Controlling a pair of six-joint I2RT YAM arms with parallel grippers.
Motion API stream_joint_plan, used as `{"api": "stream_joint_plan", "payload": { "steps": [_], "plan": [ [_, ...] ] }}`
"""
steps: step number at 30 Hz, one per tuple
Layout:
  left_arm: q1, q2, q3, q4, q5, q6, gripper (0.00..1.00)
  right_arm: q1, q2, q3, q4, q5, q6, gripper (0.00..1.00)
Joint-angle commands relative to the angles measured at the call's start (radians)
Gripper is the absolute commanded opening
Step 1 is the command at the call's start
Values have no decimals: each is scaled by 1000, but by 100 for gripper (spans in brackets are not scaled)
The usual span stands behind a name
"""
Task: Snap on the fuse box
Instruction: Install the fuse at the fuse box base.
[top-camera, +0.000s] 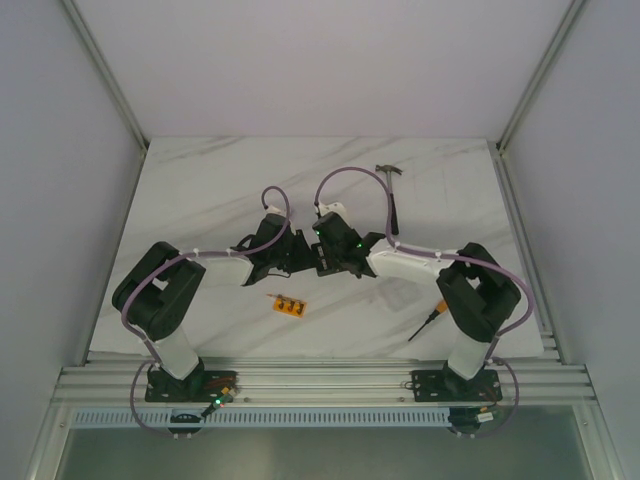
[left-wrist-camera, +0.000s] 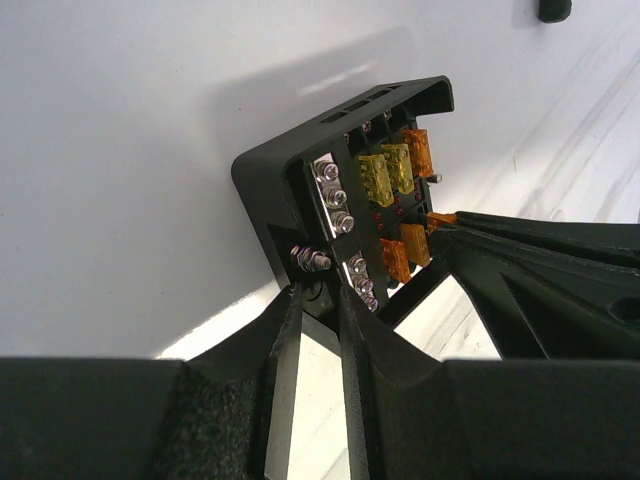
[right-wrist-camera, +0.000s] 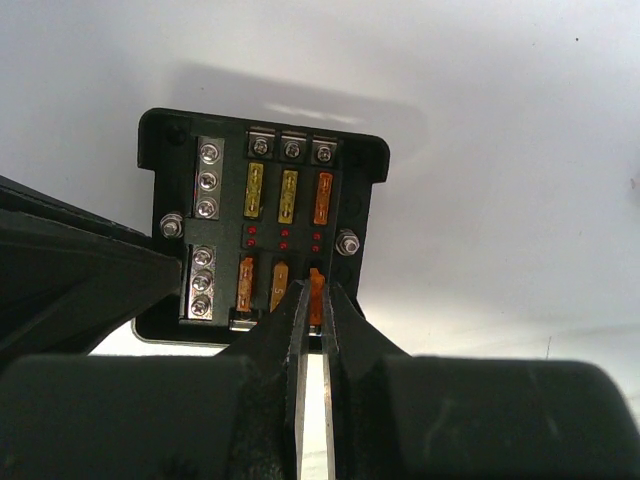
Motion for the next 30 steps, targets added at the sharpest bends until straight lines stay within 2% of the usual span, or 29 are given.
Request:
{"api": "stream_joint_plan", "payload": {
  "steps": [1, 13, 21, 30],
  "plan": [
    [-1, 8, -27, -46, 3, 7, 30, -1, 155, -16, -196, -99, -8, 0],
    [-1, 15, -28, -44, -8, 5, 28, -43, 266, 44, -296, -128, 1, 0],
    [-1, -2, -59, -43, -14, 2, 28, -36, 159, -68, -314, -123, 15, 0],
    [-1, -37, -94, -45, -3, 1, 28, -20, 124, -36, -333, -170, 28, 0]
  ]
}}
